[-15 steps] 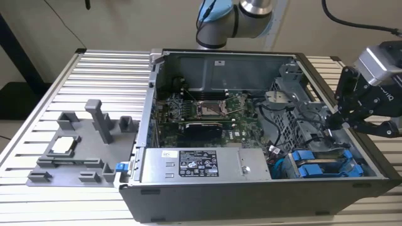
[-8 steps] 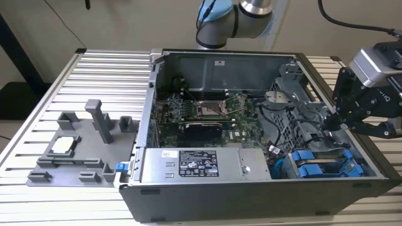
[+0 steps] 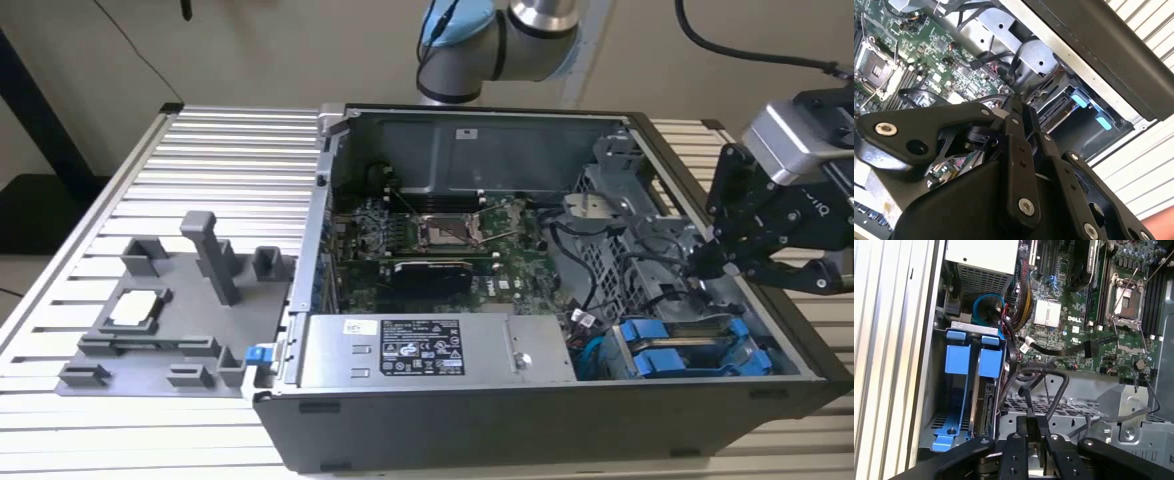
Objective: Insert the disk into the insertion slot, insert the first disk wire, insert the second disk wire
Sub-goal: 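Insert the first disk wire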
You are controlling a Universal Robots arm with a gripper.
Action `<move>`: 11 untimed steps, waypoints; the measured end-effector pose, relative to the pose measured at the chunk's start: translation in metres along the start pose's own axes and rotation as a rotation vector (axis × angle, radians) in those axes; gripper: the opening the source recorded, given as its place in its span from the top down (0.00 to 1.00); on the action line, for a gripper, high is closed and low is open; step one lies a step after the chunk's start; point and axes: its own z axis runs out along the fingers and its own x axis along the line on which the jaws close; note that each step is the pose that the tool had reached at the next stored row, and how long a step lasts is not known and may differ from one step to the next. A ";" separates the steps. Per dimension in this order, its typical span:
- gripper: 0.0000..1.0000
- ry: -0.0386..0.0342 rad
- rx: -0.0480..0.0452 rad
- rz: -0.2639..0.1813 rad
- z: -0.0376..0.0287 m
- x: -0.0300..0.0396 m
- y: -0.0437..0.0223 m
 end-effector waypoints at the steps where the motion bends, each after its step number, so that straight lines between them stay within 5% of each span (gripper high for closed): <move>1: 0.81 0.0007 -0.0001 0.000 0.0000 0.0000 0.0000; 11: 0.81 0.0087 -0.0011 0.001 0.0002 0.0000 0.0000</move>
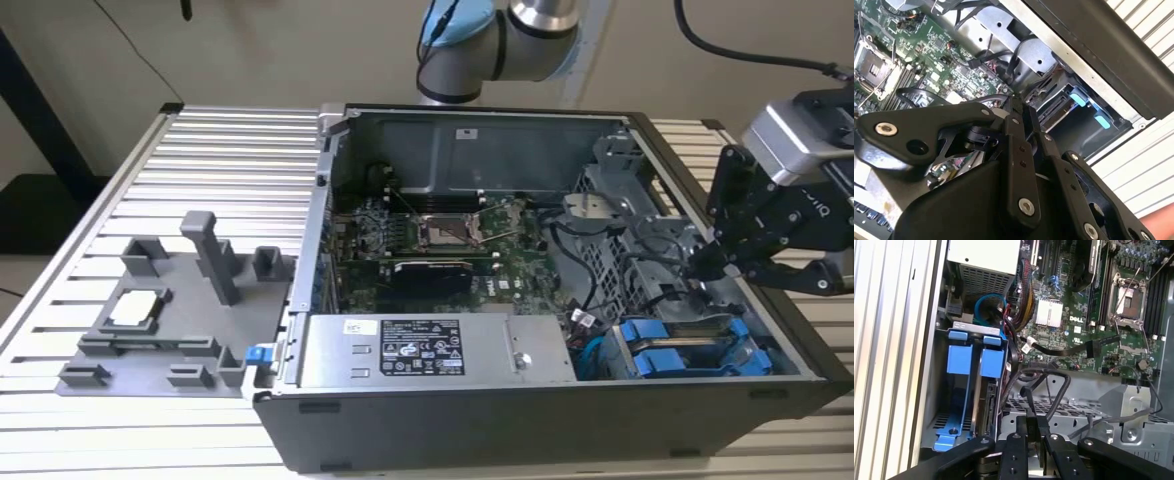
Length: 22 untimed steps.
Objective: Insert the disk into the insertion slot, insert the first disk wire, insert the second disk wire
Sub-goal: 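Insert the first disk wire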
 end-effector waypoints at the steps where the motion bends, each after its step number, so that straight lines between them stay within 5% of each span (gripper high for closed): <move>1: 0.81 0.0008 -0.0001 0.000 0.0000 0.0000 0.0000; 10: 0.81 0.0087 -0.0010 0.001 0.0001 0.0001 0.0000; 22: 0.81 0.0100 -0.0007 0.001 0.0003 0.0000 0.0000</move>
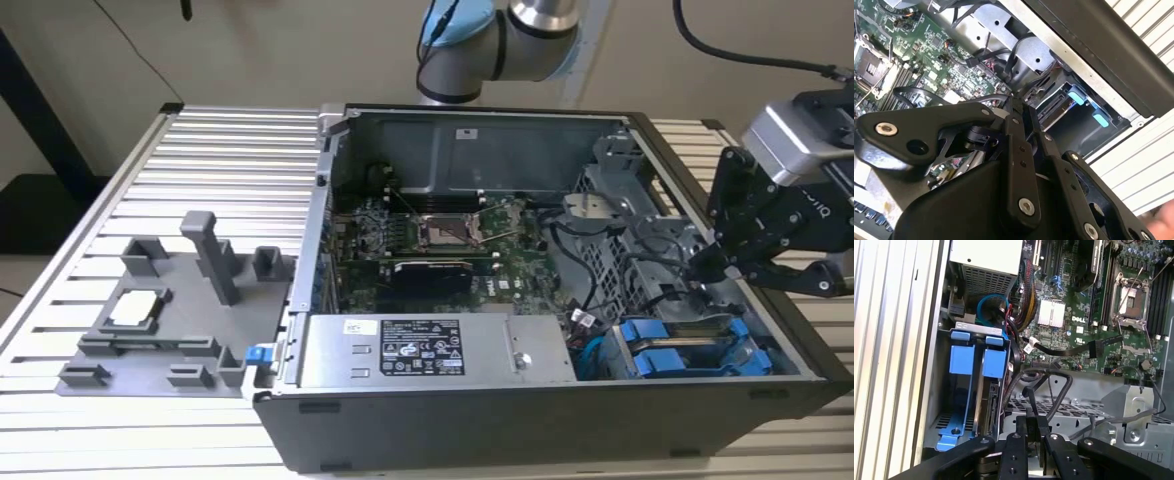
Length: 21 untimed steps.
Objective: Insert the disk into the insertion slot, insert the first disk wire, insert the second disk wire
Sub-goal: 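Insert the first disk wire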
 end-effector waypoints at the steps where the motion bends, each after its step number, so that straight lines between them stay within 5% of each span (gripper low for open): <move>1: 0.81 0.0004 0.0004 0.000 0.0000 0.0000 0.0000; 4: 0.81 0.0104 0.0075 -0.001 0.0006 0.0000 0.0005; 6: 0.81 0.0251 0.0113 -0.001 0.0012 0.0001 0.0010; 10: 0.81 0.0818 0.0116 0.000 0.0016 0.0000 0.0026; 15: 0.81 0.1315 0.0326 0.007 0.0033 -0.0002 0.0066; 21: 0.81 0.1516 0.0645 0.029 0.0068 0.0002 0.0083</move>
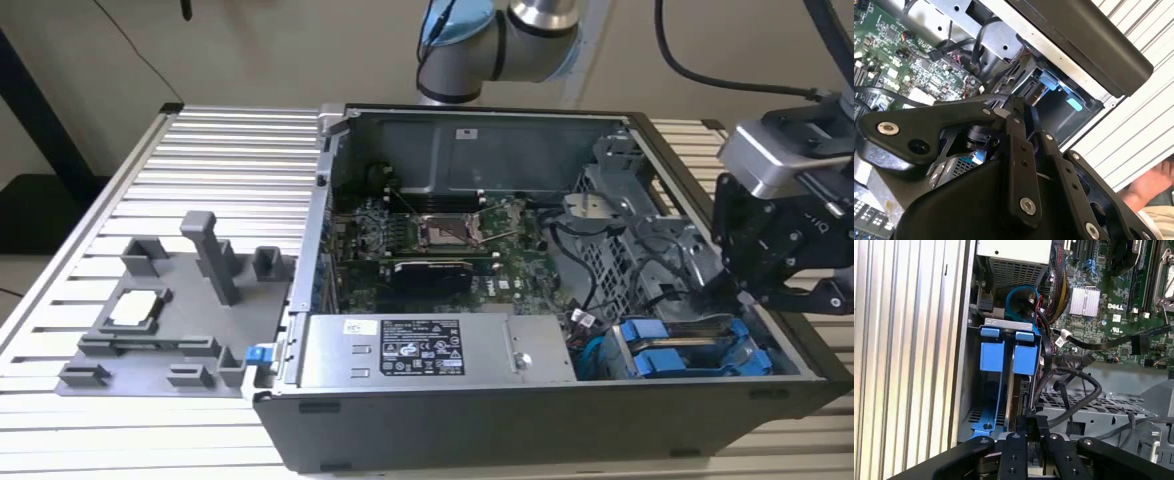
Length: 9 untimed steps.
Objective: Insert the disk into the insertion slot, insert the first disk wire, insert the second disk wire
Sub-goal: 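Insert the first disk wire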
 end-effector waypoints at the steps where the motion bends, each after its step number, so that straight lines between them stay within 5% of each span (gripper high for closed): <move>1: 0.81 0.0030 0.0042 0.006 0.0008 0.0000 0.0002; 9: 0.81 0.0121 0.0340 0.040 0.0063 0.0001 0.0018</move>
